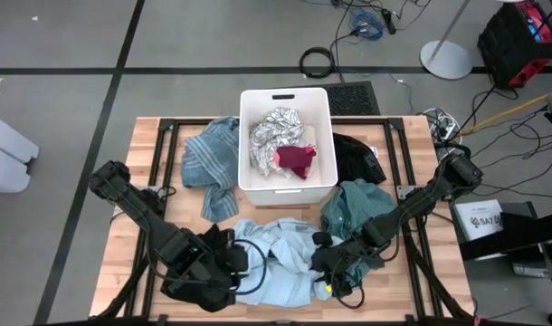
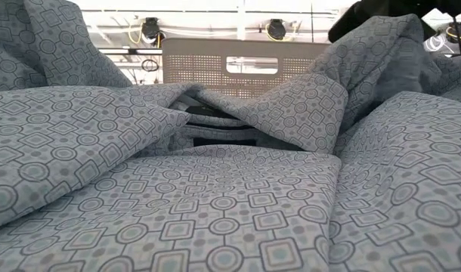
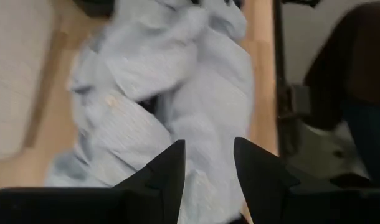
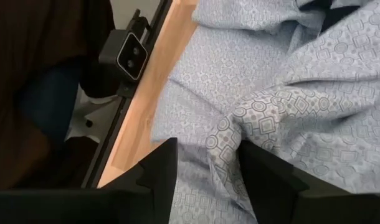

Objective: Sort clothes
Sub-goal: Put the light blue shirt into the white bin

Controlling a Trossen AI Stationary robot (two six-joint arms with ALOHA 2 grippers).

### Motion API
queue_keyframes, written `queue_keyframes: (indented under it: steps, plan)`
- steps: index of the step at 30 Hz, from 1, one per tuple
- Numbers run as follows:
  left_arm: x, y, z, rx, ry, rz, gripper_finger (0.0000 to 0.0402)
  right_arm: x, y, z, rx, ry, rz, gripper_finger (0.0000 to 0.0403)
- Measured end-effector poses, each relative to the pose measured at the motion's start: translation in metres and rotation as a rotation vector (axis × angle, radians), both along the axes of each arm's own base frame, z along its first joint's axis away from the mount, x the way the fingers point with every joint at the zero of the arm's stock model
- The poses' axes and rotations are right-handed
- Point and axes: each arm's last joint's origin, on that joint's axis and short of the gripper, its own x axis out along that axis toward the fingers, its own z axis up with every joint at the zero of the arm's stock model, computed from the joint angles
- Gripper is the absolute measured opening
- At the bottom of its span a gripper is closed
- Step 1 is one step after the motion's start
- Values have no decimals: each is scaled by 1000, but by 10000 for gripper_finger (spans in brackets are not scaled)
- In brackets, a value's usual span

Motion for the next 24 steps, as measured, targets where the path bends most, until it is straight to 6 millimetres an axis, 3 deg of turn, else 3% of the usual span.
queue_keyframes:
  steps: [24]
  plan:
    - [10,5,-5,211,-130,114,146,7,5,-22,-39,41,20,160]
